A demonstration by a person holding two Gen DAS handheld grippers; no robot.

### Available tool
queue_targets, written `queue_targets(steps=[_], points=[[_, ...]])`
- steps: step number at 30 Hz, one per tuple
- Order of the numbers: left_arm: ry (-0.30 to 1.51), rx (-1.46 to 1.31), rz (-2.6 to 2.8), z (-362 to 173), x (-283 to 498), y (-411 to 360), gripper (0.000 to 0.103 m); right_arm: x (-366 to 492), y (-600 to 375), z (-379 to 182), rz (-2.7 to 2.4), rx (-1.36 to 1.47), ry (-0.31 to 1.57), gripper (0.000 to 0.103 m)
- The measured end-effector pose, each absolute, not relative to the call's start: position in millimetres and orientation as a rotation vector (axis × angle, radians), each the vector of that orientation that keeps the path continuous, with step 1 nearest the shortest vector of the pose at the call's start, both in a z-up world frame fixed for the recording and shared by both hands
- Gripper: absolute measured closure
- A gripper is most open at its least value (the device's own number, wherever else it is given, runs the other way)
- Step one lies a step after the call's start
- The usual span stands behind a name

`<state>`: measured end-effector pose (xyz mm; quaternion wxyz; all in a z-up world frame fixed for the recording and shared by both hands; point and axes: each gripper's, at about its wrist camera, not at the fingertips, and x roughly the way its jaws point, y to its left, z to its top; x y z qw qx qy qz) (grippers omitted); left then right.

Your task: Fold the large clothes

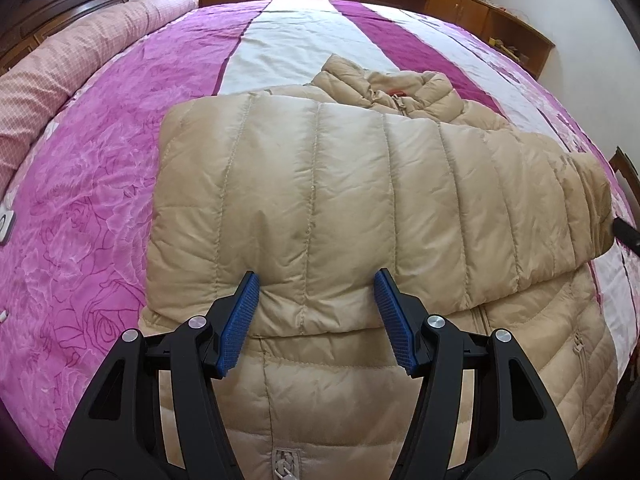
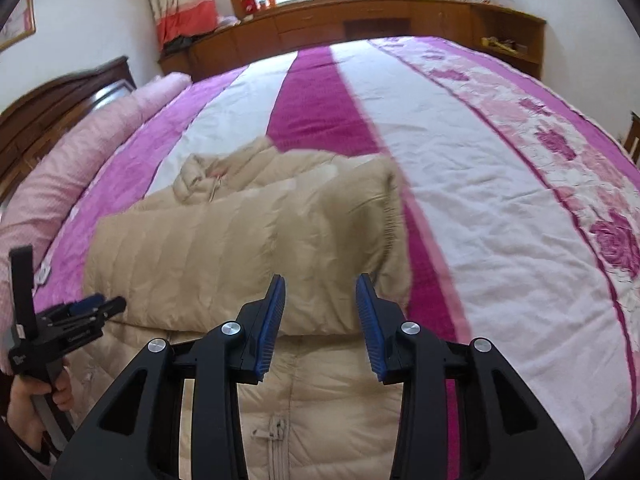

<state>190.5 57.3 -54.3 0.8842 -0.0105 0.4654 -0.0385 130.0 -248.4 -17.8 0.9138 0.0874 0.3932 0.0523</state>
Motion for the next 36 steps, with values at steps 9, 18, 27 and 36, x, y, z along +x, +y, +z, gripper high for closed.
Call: queue_targets(steps=[9,18,27,36], points=[[0.975,-0.027,-0.073,-60.7,202.2,56.8,0.043,172.5,-249.8,-65.5,0.038,0.137,0.888,0.064],[0.962,-0.03,-0.062,-47.9,187.9,59.7,0.043,159.2,-240.3,-55.6,0.049,0.095,0.867,0.04],[0.932,-0.03,-0.091,-16.8,148.4,57.9,0.043,120.8,-234.7,-26.0,0.067,0.103,0.827,0.033],[0.949,-0.038,-0.067,0.6,108.2,63.5,0.043,83.0,-241.2,-8.7,0.103,0.164,0.823,0.03]])
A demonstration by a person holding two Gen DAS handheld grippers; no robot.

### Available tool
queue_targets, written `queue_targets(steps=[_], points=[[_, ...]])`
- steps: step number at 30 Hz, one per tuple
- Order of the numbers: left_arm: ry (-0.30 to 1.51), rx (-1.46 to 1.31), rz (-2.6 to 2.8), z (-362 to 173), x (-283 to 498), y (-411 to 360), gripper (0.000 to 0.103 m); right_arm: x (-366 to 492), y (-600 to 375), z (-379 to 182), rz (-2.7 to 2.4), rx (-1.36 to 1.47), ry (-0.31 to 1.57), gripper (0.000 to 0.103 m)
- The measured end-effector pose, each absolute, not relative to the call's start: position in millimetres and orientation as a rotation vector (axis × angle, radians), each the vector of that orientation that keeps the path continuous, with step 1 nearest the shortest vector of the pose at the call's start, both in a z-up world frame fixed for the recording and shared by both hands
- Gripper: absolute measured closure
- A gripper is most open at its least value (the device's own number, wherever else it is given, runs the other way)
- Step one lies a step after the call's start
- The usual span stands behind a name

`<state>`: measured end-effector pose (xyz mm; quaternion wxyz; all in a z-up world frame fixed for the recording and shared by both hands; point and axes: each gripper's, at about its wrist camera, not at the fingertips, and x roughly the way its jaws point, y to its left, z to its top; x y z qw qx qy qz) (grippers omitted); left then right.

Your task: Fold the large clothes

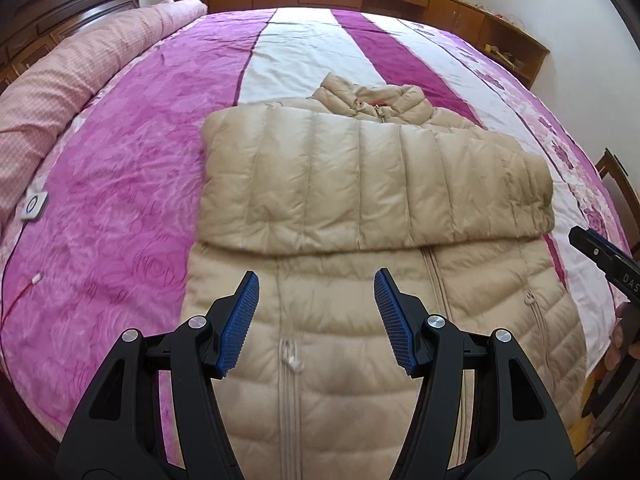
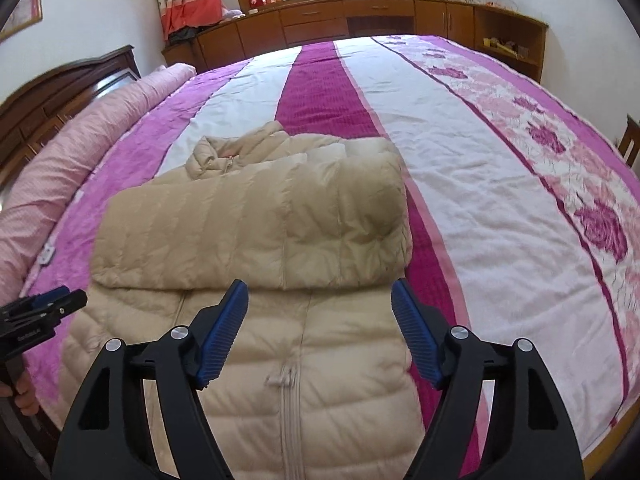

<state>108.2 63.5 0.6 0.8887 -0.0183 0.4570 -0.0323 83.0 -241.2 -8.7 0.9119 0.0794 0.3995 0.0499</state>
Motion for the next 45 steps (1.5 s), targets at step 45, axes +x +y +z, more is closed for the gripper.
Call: queue_targets(steps=[45], points=[[1.122,-0.088,0.042,-47.1,2.3,124.1,0.043,-32.5,-291.9,-73.0,0.035,0.165,1.025,0.018]])
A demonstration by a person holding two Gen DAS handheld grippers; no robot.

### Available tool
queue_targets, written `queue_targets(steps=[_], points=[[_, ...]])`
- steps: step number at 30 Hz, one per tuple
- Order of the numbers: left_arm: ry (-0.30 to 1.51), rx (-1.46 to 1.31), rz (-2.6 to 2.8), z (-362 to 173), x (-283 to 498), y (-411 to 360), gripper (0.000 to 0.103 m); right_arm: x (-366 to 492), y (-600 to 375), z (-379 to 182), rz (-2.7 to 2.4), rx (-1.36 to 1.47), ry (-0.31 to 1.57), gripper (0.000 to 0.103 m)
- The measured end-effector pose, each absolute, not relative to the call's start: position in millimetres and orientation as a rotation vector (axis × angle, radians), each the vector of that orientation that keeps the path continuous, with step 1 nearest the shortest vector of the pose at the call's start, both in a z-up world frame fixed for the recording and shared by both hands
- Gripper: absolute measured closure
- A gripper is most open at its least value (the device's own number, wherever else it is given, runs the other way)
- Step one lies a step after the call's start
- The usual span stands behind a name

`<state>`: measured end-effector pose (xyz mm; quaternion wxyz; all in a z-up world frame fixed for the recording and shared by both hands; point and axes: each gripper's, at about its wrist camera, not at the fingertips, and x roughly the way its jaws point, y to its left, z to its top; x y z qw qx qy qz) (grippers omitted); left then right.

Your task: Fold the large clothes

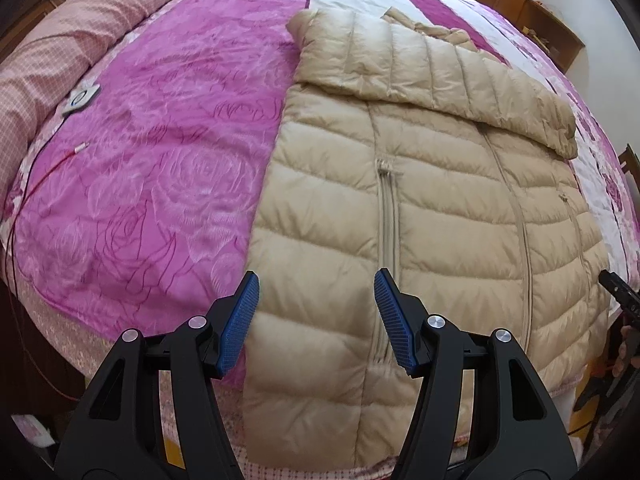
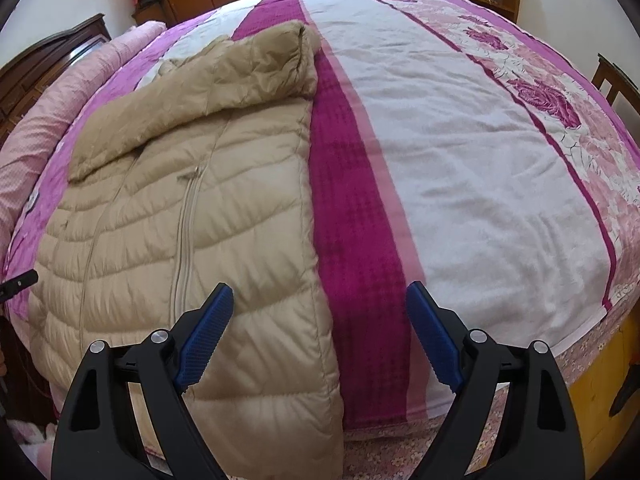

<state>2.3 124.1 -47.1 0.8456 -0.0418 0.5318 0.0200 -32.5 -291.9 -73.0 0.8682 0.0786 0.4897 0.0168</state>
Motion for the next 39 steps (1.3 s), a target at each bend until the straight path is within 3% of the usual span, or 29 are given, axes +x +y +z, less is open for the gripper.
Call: queue_targets(steps=[32,39], points=[[1.231,-0.15,-0.06,-80.6,-24.2,131.5,0.036,-43.9,-280.1,-107.4,0.103,0.222,1.135,0.013],[1.221,-0.04,-0.089,-76.2,-32.9,113.2,0.036,-56.8,-274.2,-98.8,0.186,0.227,1.11,0.021]])
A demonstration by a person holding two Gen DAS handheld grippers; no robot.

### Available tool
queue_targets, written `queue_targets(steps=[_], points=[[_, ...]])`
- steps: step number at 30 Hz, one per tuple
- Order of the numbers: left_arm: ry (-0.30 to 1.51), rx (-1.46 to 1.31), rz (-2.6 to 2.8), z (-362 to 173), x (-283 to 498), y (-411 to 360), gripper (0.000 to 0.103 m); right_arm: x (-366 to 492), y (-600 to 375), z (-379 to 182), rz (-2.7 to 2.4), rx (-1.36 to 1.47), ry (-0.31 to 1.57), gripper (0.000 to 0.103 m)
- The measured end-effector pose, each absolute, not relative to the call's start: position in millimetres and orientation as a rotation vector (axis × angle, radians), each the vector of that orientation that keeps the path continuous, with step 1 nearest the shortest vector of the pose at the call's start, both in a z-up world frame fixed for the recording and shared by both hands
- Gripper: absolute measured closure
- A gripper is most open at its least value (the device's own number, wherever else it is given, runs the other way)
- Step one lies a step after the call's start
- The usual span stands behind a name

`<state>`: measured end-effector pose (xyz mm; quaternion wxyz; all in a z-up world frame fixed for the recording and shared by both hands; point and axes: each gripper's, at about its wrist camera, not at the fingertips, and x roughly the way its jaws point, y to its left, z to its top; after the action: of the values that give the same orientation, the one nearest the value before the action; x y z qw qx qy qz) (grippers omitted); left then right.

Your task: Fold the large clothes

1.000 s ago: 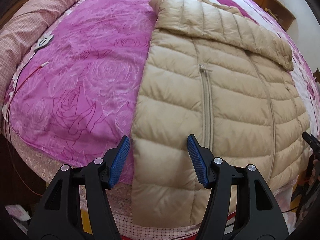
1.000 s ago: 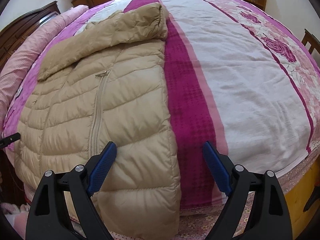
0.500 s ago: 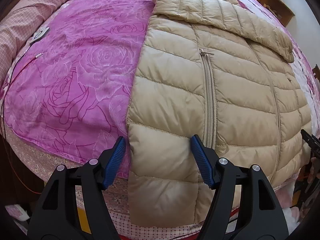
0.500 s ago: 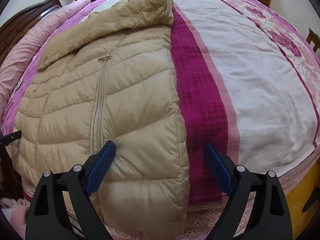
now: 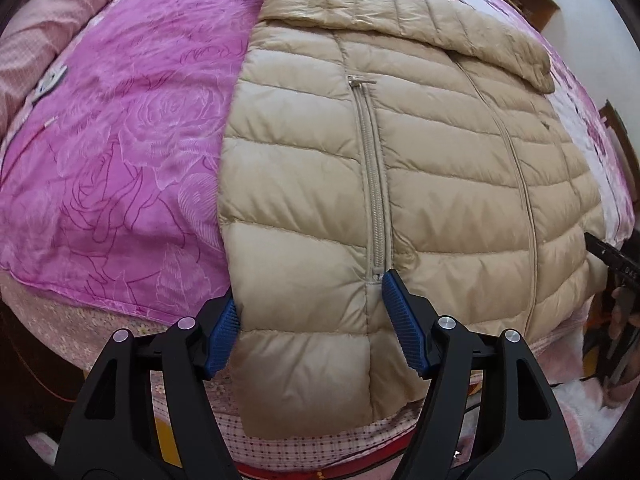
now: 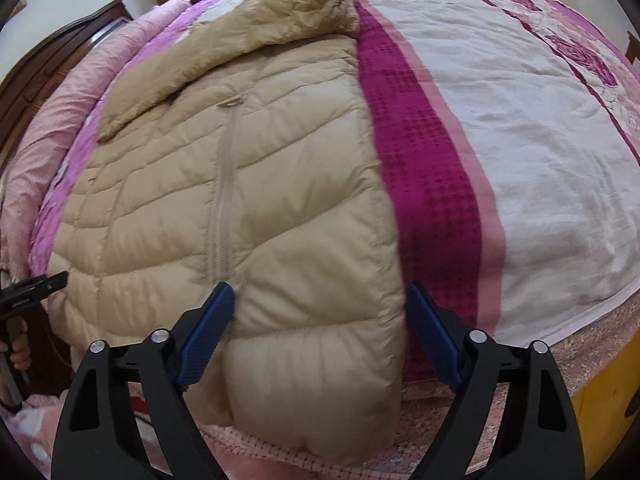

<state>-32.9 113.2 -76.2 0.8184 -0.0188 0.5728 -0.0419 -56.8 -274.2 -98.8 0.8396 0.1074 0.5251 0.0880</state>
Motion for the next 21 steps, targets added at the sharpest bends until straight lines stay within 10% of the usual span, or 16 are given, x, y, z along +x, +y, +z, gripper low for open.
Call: queue_targets(steps=[11,21], points=[[1.225,-0.066,-0.106,-79.9,-29.3,114.2,0.04,-61.5,-261.9,-86.3,0.224,0.164,1.072,0.057],[1.201,-0.048,-0.144,-68.2,-38.2,114.9,0.087,-69.3,-261.1,-70.8,0.264,0.148,1.032,0.08]])
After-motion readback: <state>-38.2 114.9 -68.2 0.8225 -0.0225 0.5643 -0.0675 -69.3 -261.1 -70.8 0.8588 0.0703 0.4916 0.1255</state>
